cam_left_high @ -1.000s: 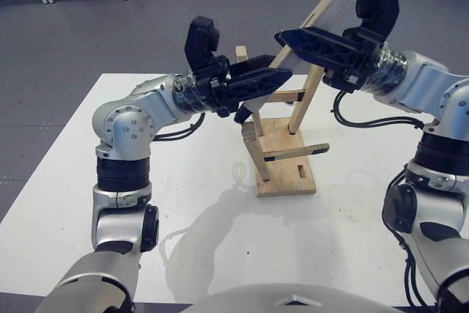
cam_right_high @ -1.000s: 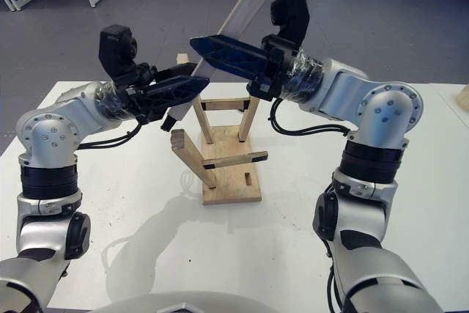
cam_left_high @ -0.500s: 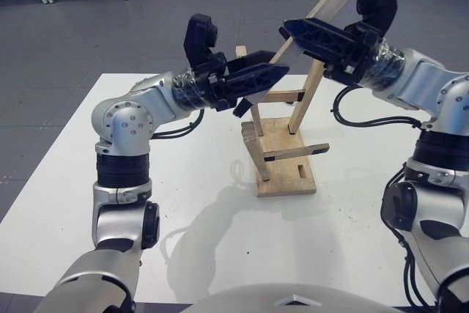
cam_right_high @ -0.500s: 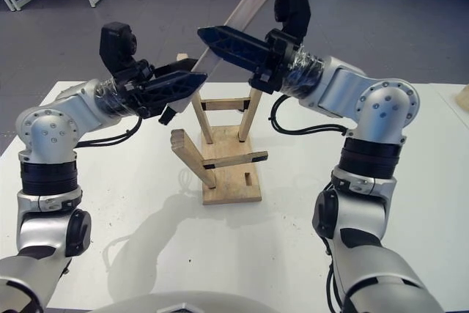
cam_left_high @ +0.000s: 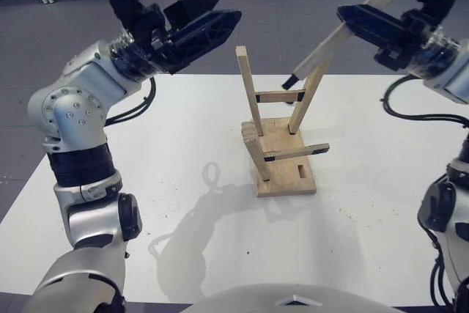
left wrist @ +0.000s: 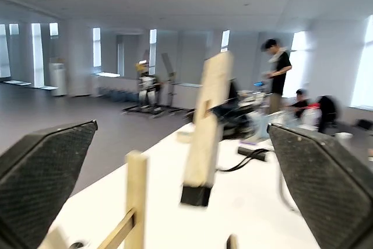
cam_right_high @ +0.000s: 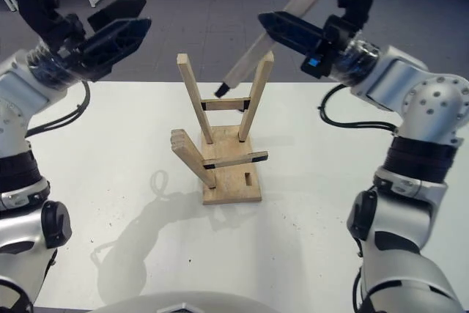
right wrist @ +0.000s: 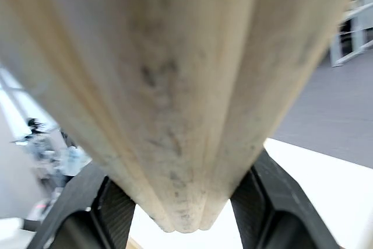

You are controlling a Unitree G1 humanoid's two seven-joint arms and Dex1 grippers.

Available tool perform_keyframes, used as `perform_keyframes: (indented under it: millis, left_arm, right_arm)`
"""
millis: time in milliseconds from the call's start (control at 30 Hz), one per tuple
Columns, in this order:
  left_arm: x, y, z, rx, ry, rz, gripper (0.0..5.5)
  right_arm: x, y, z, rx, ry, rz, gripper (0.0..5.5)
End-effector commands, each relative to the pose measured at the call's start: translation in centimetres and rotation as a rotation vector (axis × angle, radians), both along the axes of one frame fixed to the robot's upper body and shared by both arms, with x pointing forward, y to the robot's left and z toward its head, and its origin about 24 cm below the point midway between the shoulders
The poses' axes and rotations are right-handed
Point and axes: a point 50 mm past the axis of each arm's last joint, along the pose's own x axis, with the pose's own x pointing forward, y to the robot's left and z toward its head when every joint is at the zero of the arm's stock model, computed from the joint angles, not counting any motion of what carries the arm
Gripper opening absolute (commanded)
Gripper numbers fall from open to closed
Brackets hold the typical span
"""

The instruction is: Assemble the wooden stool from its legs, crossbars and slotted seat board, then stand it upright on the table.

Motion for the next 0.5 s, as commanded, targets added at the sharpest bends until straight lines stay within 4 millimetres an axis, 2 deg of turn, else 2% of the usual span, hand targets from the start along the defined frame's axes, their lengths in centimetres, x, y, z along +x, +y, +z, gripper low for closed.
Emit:
perform_keyframes:
  millis: [33,100,133,200,267,367,500]
  left_arm:
    - [-1.2,0.8,-4.0,0.078,0.111,0.146,5.43]
    - [-1.7,0.9,-5.3,0.104,0.142,0.191,5.43]
    - [-1.8,0.9,-6.0,0.117,0.159,0.211,5.43]
    - [-1.6,0.8,-7.1,0.159,0.187,0.266,5.43]
    - [-1.0,1.1,-8.0,0.218,0.201,0.349,5.43]
    - [-0.1,1.6,-10.0,0.343,0.231,0.539,5.43]
    - [-0.2,0.5,-11.3,0.355,0.246,0.596,5.43]
  right_arm:
    - [-1.6,-3.4,-2.6,-0.174,-0.034,-0.065,2.04]
    - [-2.1,-4.9,-5.3,-0.287,0.014,-0.080,2.04]
    - [-2.4,-5.2,-7.3,-0.376,0.041,-0.072,2.03]
    - [-3.2,-5.0,-10.7,-0.530,0.083,-0.032,2.03]
    - [-3.9,-4.3,-12.9,-0.616,0.080,-0.010,2.03]
    - [-4.7,-2.5,-15.0,-0.651,0.031,-0.039,2.03]
    - [-4.9,-0.8,-15.3,-0.626,-0.020,-0.081,2.03]
